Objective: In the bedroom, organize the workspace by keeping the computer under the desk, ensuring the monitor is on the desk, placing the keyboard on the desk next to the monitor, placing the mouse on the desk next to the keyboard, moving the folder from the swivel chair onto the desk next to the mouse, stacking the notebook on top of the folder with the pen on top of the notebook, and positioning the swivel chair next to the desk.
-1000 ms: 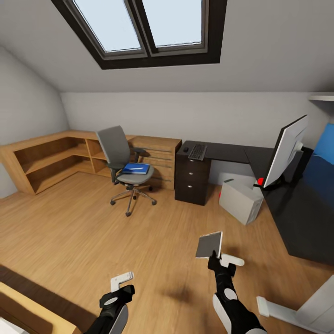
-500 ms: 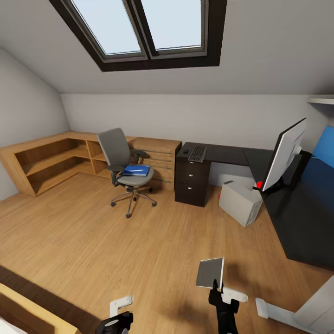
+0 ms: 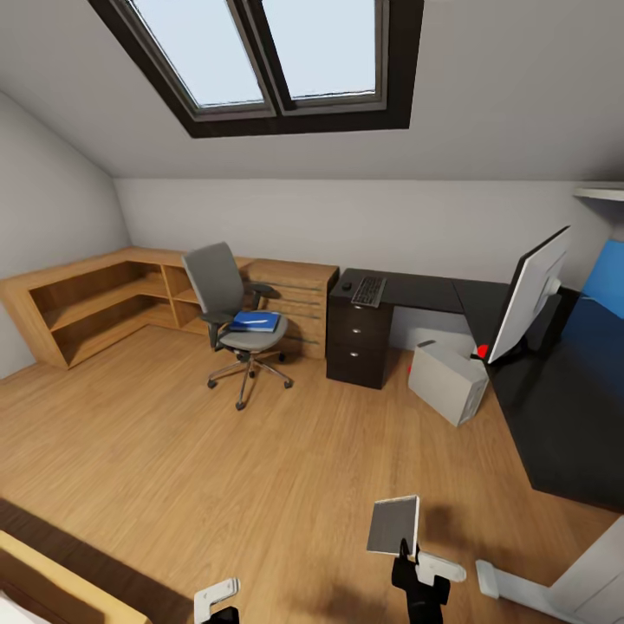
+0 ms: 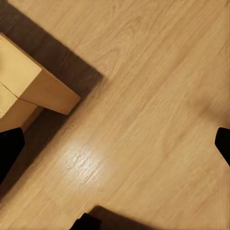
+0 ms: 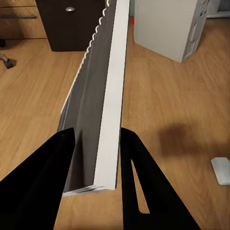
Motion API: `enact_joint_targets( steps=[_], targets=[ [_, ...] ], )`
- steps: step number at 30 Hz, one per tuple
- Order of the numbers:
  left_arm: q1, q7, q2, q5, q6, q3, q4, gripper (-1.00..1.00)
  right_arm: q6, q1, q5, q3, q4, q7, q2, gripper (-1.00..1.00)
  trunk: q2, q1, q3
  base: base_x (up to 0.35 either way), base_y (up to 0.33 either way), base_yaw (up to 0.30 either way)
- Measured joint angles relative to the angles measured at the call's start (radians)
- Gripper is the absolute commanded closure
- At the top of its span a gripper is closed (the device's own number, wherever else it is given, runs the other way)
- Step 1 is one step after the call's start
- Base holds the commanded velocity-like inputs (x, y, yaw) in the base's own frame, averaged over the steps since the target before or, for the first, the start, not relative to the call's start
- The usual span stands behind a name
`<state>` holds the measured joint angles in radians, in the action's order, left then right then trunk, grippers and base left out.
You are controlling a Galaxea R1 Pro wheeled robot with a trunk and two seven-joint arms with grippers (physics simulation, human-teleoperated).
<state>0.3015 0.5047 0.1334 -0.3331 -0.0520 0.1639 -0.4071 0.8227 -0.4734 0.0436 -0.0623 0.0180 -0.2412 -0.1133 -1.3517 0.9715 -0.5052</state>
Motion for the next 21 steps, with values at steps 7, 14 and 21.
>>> enact_joint_targets(
  steps=[7, 14, 21],
  targets=[
    [0.000, 0.000, 0.001, 0.000, -0.001, 0.000, 0.001, -1.00, 0.000, 0.000, 0.000, 0.000, 0.000, 0.000, 0.000, 1.00, 0.049, -0.027, 0.024, 0.000, 0.000, -0.050],
    [0.000, -0.001, 0.000, -0.001, 0.000, 0.000, 0.002, -1.00, 0.001, 0.000, 0.000, -0.001, 0.000, 0.000, 0.002, 1.00, 0.098, -0.054, 0.053, 0.000, 0.083, -0.162],
    [0.000, -0.001, -0.001, -0.001, 0.001, 0.000, 0.002, -1.00, 0.000, 0.000, 0.000, -0.001, -0.001, 0.000, 0.000, 1.00, 0.147, -0.081, 0.084, 0.000, 0.293, -0.171]
  ],
)
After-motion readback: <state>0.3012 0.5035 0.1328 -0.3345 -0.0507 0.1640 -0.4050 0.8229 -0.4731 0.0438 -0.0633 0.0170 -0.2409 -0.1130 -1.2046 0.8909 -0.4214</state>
